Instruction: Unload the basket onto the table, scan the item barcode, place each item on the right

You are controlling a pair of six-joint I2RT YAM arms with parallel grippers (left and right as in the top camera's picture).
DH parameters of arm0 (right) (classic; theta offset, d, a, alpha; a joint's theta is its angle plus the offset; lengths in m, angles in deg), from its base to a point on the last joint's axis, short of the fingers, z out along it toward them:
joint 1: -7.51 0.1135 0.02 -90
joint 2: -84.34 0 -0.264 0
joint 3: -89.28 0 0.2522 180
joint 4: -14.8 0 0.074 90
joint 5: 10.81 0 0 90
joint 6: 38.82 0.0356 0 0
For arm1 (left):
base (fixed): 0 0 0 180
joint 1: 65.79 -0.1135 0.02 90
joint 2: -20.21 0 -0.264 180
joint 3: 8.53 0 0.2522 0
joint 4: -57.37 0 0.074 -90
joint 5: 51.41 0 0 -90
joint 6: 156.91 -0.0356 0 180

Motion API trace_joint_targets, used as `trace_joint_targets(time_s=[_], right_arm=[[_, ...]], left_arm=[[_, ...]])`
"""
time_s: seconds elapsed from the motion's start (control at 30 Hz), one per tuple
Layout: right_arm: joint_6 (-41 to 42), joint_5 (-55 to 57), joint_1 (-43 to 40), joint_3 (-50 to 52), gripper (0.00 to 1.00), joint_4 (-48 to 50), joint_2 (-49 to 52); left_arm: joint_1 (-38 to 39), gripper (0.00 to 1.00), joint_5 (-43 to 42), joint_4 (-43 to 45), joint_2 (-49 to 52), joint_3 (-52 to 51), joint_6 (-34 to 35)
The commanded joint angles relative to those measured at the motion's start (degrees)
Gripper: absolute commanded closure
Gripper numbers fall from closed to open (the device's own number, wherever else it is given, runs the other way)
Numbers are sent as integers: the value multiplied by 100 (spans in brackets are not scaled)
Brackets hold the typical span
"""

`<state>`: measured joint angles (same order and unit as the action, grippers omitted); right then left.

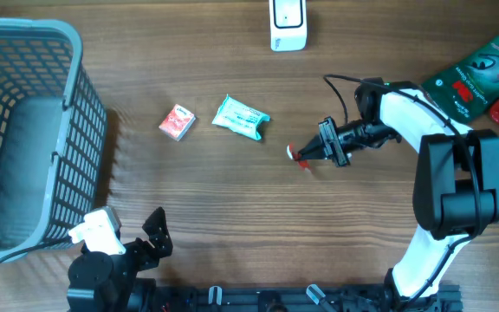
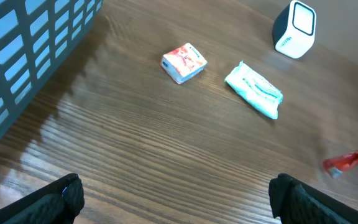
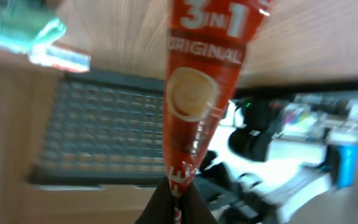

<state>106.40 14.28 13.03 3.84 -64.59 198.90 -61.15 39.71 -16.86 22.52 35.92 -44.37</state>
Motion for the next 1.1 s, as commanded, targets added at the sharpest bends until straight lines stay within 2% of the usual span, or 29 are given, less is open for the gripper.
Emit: trace_joint_targets(time_s=[0.0, 0.1, 0.13, 0.2, 0.23, 0.27, 0.33, 0.4, 0.47, 0.6, 0.77, 1.07], right_arm=[[-2632, -37, 0, -50, 96, 177, -37], [-3165, -70, -2, -50, 96, 592, -46], [-3104, -223, 0, -48, 96, 1427, -46], [-3104, -514, 4, -48, 96, 2424, -46], [-2983, -931, 2, -48, 96, 3318, -46], [-2778, -1115, 2, -48, 96, 3814, -46], [-2120, -1174, 9, -48, 96, 5455, -46], [-1639, -748, 9, -48, 96, 6841, -46], [-944, -190, 9, -48, 96, 7637, -46], [-437, 964, 111, -55, 94, 8417, -39], [-350, 1897, 404, -525, 95, 8446, 181], [205, 2315, 562, -2684, 95, 8419, 2114]], left_arm=[[-37, 0, -22, 9, -24, -7, -114], [-37, 0, -22, 9, -24, -7, -114], [-37, 0, -22, 9, -24, -7, -114], [-37, 0, -22, 9, -24, -7, -114], [-37, 0, -22, 9, -24, -7, -114], [-37, 0, -22, 9, -24, -7, -114], [-37, 0, -22, 9, -24, -7, -114], [-37, 0, -22, 9, -24, -7, -114], [-37, 0, -22, 9, -24, -7, -114], [-37, 0, -22, 9, -24, -7, -111], [-37, 0, -22, 9, -24, -7, -114], [-37, 0, -22, 9, -24, -7, -114]])
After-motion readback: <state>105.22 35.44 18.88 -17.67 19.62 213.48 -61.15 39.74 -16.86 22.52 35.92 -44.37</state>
